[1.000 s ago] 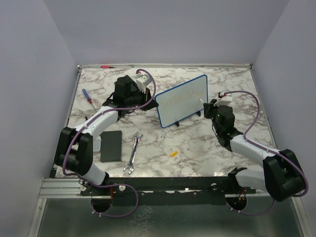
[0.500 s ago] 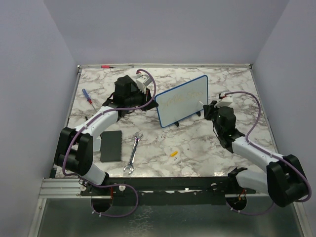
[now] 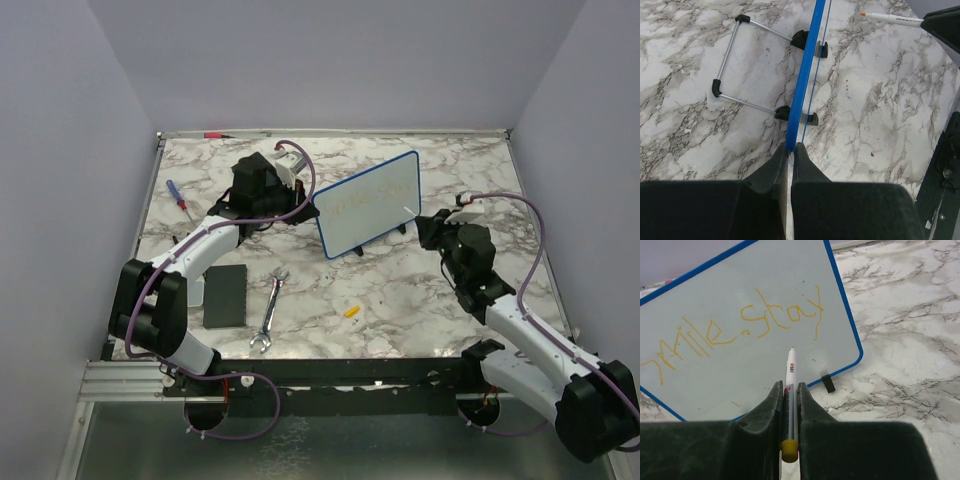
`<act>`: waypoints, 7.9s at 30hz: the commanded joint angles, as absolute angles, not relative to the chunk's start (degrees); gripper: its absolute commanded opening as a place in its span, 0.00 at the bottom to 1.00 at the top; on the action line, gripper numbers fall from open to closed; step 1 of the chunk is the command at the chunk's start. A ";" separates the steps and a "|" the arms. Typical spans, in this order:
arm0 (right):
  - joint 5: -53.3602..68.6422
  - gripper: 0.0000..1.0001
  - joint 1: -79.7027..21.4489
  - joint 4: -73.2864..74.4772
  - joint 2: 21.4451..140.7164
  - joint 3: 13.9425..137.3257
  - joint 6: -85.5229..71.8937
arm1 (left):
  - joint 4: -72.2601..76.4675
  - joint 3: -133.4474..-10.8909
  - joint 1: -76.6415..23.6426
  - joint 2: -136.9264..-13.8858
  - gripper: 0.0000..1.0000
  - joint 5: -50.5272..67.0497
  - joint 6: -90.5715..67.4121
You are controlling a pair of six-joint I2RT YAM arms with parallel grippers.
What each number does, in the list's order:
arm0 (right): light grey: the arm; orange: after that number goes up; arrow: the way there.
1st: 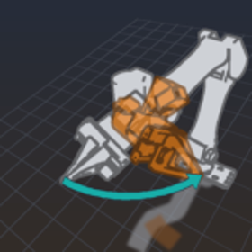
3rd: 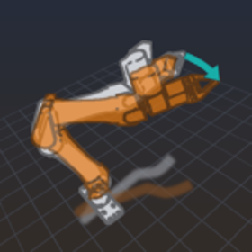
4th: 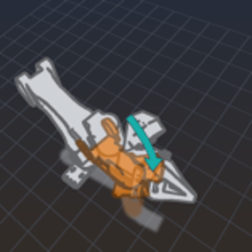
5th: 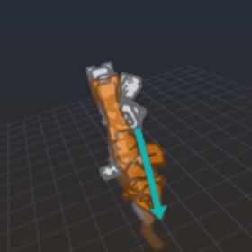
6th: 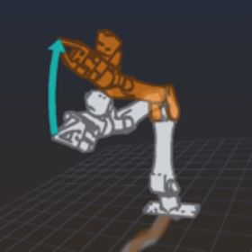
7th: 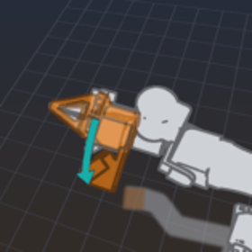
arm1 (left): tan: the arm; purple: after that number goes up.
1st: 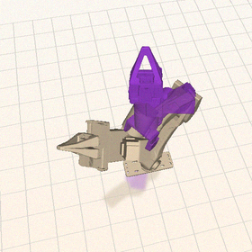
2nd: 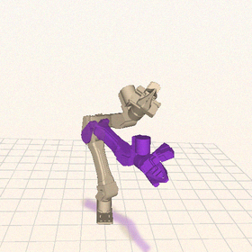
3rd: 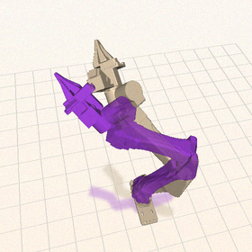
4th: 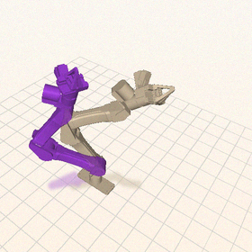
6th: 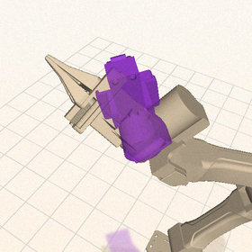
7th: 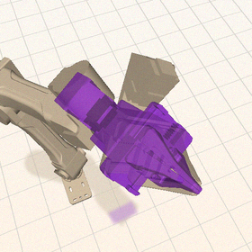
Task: Write a sentence on the whiteboard
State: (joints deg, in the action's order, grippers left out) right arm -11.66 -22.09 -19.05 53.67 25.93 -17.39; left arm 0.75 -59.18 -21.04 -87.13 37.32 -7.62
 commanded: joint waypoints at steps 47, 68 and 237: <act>5.08 0.01 -35.02 -39.48 74.92 29.54 -24.97 | -2.64 -59.84 -22.85 -87.45 0.00 34.25 -9.08; 1.17 0.01 -37.02 -38.39 80.23 23.56 -25.79 | -2.64 -59.85 -22.87 -87.21 0.00 34.36 -9.10; -12.57 0.01 -38.12 -31.18 64.52 24.51 -24.31 | -2.68 -59.59 -23.34 -86.50 0.00 33.39 -8.97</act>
